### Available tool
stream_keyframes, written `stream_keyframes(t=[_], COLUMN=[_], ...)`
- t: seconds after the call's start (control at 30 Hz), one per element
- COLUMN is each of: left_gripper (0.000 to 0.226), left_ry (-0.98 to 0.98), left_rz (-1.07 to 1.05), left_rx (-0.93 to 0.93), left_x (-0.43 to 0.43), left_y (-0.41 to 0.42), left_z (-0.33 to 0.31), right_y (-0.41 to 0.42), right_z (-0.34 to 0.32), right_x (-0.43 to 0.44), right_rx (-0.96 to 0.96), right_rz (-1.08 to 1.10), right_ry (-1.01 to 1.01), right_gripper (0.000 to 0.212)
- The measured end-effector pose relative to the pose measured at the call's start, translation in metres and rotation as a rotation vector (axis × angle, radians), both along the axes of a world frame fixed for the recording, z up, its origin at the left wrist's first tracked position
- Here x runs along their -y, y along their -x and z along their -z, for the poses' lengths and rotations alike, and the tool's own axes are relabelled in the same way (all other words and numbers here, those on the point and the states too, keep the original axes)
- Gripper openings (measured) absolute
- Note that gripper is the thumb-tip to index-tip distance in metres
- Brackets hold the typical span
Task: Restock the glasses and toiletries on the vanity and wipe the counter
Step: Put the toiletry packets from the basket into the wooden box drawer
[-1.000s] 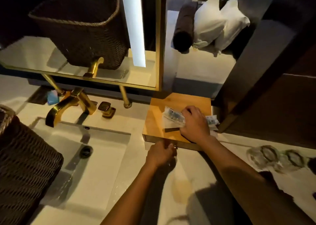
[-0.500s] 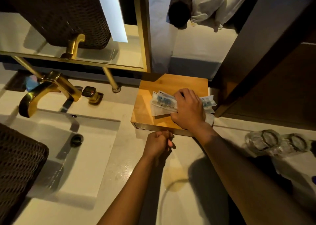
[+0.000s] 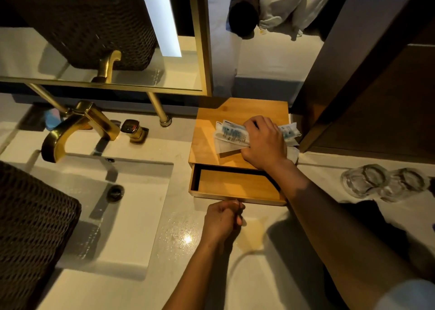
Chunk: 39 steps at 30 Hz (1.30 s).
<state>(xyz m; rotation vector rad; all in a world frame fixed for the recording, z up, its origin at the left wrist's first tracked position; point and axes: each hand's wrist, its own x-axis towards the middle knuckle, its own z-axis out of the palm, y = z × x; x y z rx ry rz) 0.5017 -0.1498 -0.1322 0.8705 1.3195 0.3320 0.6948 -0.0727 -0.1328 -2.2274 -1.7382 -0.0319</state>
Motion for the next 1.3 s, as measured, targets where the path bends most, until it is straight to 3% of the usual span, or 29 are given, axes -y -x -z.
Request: stream_keyframes(t=[0.2, 0.37, 0.5, 0.6, 0.67, 0.73, 0.8, 1.03, 1.17, 1.3], left_gripper=[0.028, 0.035, 0.030, 0.033, 0.048, 0.067, 0.079, 0.089, 0.090, 0.089], left_ry=[-0.025, -0.154, -0.683, -1.081, -1.197, -1.139, -1.035, -1.038, -1.064, -1.076], left_rz=[0.044, 0.152, 0.391, 0.433, 0.585, 0.792, 0.913, 0.887, 0.871, 0.909], left_rx=[-0.017, -0.101, -0.499, -0.485, -0.590, -0.703, -0.699, -0.725, -0.729, -0.743], left_x=[0.016, 0.023, 0.034, 0.036, 0.032, 0.027, 0.025, 0.032, 0.032, 0.029], left_y=[0.013, 0.020, 0.035, 0.058, 0.073, 0.084, 0.089, 0.087, 0.087, 0.090], left_z=[0.006, 0.010, 0.005, 0.002, 0.010, 0.017, 0.022, 0.025, 0.028, 0.029], right_y=[0.000, 0.001, 0.002, 0.004, 0.005, 0.008, 0.012, 0.037, 0.080, 0.115], right_z=[-0.001, -0.001, -0.003, -0.004, -0.005, -0.006, -0.005, -0.009, -0.027, -0.036], right_x=[0.000, 0.000, 0.001, 0.002, 0.003, 0.004, 0.007, 0.023, 0.033, 0.039], right_rx=[-0.001, 0.001, -0.013, -0.011, -0.010, -0.005, 0.000, -0.079, -0.365, -0.592], right_rz=[-0.005, -0.008, 0.000, 0.003, 0.010, 0.020, 0.040, 0.093, -0.041, -0.215], right_ry=[-0.001, 0.003, 0.009, 0.005, 0.009, 0.012, 0.006, 0.042, 0.130, 0.110], right_gripper=[0.050, 0.051, 0.052, 0.053, 0.054, 0.054, 0.052, 0.049, 0.039, 0.047])
